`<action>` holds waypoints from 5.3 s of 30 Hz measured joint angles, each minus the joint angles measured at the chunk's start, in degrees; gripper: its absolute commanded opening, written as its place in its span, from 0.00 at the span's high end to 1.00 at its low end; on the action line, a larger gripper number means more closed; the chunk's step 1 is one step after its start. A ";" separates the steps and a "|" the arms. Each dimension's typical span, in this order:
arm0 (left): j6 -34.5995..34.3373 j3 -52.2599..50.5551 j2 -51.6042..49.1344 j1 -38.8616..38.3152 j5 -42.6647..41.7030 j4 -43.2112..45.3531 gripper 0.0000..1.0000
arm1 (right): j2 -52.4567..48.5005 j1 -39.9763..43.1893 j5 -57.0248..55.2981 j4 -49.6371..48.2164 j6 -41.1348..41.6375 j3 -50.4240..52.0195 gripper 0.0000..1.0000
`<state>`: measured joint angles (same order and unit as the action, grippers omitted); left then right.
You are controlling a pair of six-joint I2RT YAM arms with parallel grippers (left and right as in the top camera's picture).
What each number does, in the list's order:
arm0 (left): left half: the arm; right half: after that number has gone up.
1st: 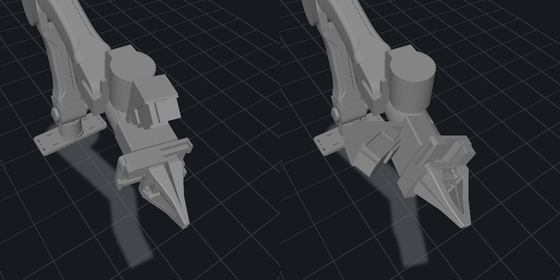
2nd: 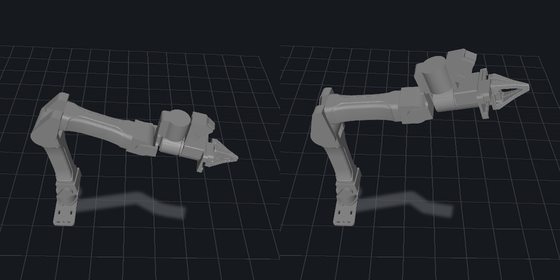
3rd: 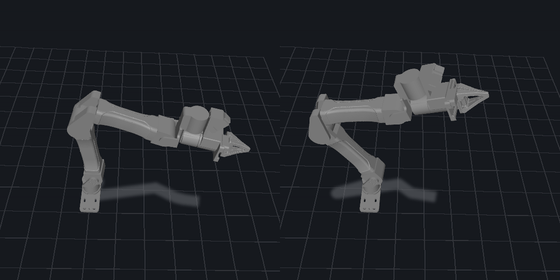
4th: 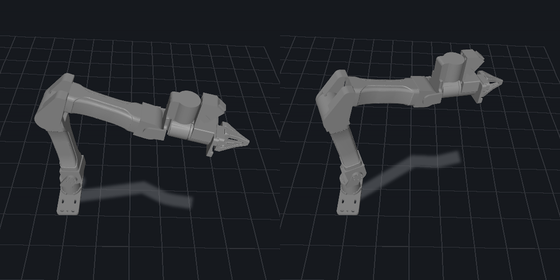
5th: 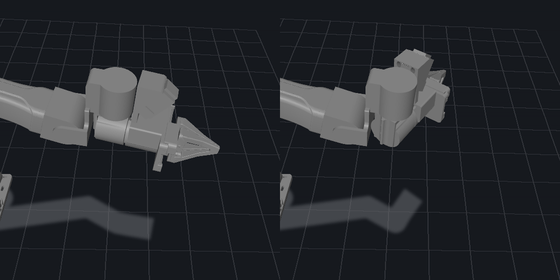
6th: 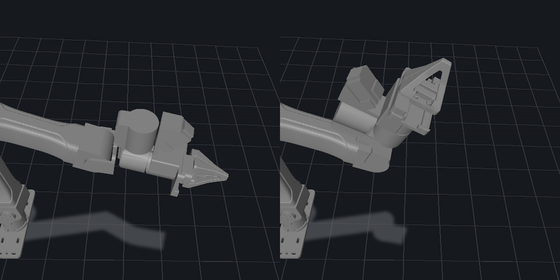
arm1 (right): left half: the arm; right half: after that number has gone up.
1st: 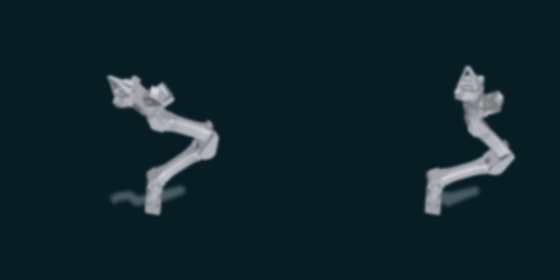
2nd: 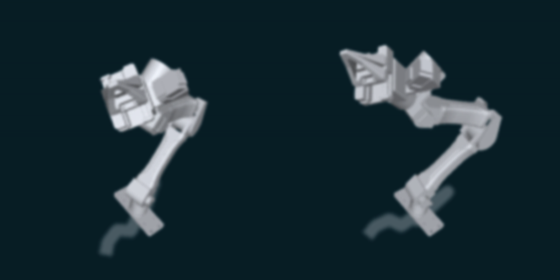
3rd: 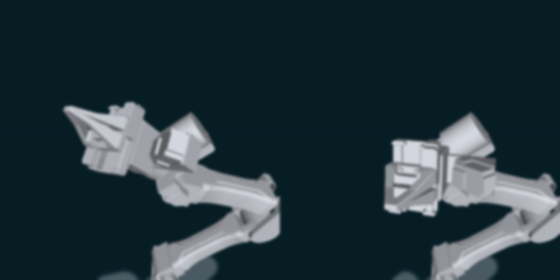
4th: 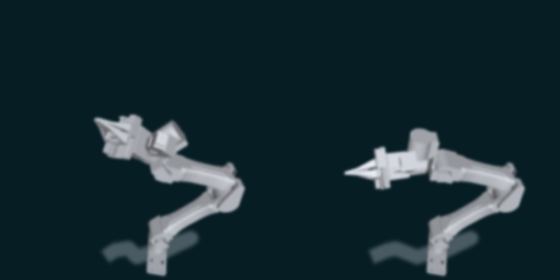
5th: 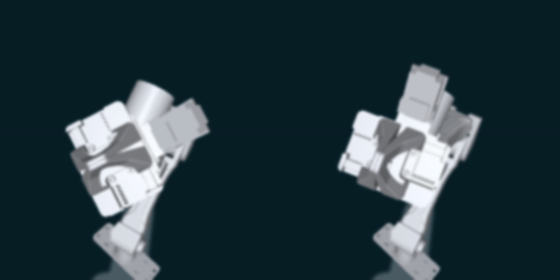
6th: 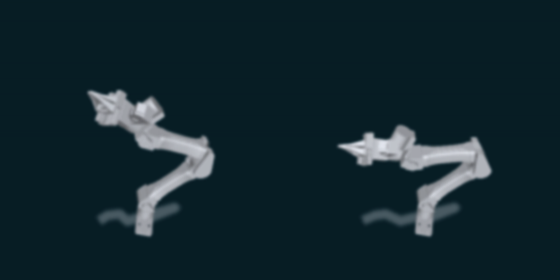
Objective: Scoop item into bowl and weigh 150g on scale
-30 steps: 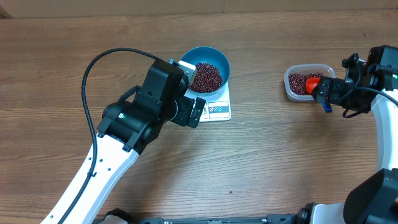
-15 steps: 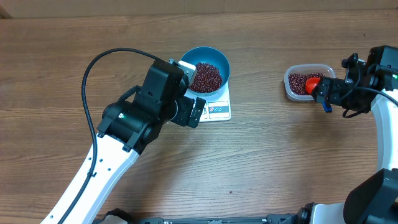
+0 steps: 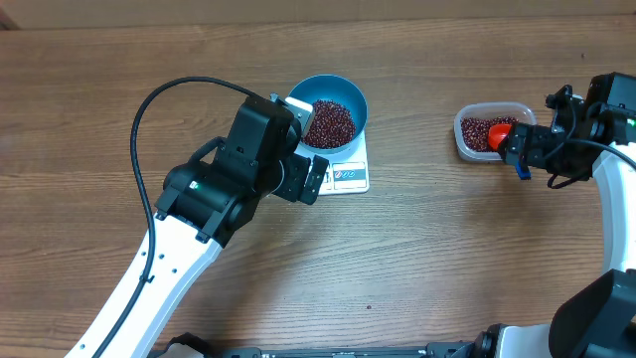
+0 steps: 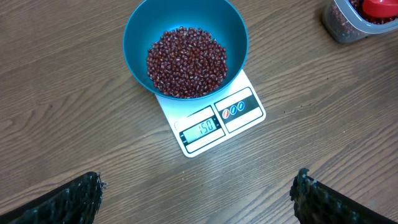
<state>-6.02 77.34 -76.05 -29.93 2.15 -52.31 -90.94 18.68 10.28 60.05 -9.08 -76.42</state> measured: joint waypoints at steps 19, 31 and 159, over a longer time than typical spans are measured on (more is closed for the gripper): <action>-5.86 0.00 -3.96 0.00 -2.49 0.04 0.01 | 0.00 -0.02 0.00 0.00 0.00 0.00 0.00; -20.72 0.04 -23.26 -6.82 -1.86 6.23 0.00 | 0.00 -0.02 0.02 0.00 0.02 0.00 0.00; -2.54 -76.87 69.96 34.40 -3.89 56.65 0.00 | 0.00 -0.02 -0.02 -0.02 0.00 0.00 0.00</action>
<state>-8.56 0.47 -6.09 4.47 -1.74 4.34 -90.94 18.65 10.26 60.03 -9.08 -76.42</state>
